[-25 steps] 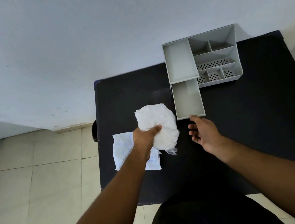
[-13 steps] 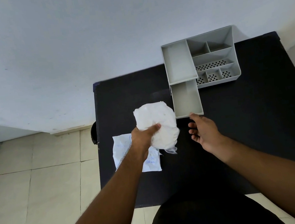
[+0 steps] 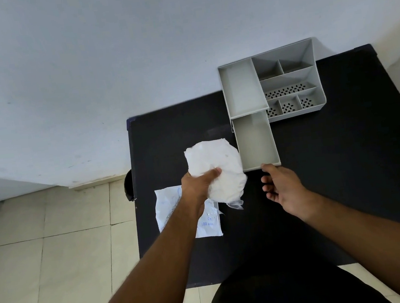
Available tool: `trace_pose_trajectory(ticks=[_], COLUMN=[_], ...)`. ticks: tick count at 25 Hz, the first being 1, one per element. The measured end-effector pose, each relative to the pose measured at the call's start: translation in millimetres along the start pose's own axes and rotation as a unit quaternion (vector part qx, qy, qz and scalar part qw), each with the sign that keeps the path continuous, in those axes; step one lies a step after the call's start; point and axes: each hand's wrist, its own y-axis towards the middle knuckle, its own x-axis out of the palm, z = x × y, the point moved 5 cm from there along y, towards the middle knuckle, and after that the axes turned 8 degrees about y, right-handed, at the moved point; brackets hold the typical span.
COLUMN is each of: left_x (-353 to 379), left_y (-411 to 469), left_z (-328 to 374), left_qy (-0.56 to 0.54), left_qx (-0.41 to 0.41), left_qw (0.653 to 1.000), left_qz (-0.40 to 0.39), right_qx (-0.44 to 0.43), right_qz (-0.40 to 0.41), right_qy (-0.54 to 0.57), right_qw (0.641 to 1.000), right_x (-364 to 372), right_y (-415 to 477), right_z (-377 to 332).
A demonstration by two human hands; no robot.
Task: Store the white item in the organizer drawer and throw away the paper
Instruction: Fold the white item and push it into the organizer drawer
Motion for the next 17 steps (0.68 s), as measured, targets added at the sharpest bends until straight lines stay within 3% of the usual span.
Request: trace_pose_trajectory(ticks=[11,17], left_x=[-3.0,12.3], left_y=[-1.3,-14.7], left_z=[16.2,30.0], left_qy=[-0.012,-0.030], left_qx=[-0.023,-0.031], left_qw=[0.998,0.986], left_qz=[-0.058,-0.162], right_qx=[0.018,-0.040], right_qz=[-0.010,-0.147], right_qy=[-0.060,-0.001], right_qw=[0.998,0.988], right_x=[-3.6,17.2], right_y=[-18.9,-38.2], right_z=[2.4,-22.9])
